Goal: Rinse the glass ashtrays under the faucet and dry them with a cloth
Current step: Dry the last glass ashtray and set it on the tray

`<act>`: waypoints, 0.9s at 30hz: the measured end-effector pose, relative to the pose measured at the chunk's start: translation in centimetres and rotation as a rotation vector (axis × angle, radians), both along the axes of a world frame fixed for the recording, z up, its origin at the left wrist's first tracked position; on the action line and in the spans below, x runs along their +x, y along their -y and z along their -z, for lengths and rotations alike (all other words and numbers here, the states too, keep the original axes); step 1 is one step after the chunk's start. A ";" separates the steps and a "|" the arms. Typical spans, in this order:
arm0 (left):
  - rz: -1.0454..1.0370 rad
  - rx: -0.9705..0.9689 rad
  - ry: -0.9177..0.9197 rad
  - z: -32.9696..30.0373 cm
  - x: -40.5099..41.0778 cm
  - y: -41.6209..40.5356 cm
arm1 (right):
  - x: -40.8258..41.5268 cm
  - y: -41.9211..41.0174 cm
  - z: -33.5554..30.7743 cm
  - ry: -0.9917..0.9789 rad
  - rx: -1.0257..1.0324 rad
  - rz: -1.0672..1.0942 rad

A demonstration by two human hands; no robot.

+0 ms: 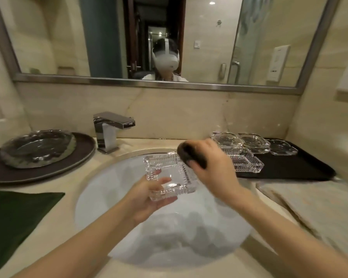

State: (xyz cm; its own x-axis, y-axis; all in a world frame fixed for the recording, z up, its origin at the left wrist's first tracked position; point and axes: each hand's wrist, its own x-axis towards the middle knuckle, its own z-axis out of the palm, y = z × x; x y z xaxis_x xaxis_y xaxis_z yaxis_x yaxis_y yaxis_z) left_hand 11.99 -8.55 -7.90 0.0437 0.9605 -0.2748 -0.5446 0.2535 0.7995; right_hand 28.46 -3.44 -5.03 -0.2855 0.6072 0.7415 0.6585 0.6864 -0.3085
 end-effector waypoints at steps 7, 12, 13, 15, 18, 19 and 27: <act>0.002 0.163 -0.329 1.1 1.2 0.3 | -2.6 0.3 5.1 0.226 0.109 0.156; 0.015 0.272 -0.343 1.4 1.3 0.4 | -4.3 2.5 5.1 0.083 -0.080 -0.082; 0.005 0.275 -0.334 1.4 1.2 0.4 | -4.4 2.8 4.8 0.073 -0.145 -0.153; -0.028 0.273 -0.315 1.3 1.0 0.3 | -4.0 3.2 4.0 0.117 -0.273 -0.249; -0.072 0.246 -0.310 1.5 0.8 0.2 | -3.1 3.3 3.1 0.221 -0.282 -0.329; -0.078 0.239 -0.330 1.5 0.8 0.2 | -2.8 3.4 2.8 0.243 -0.311 -0.348; -0.051 0.221 -0.373 1.4 1.1 0.3 | -1.2 2.5 2.9 0.533 -0.216 -0.310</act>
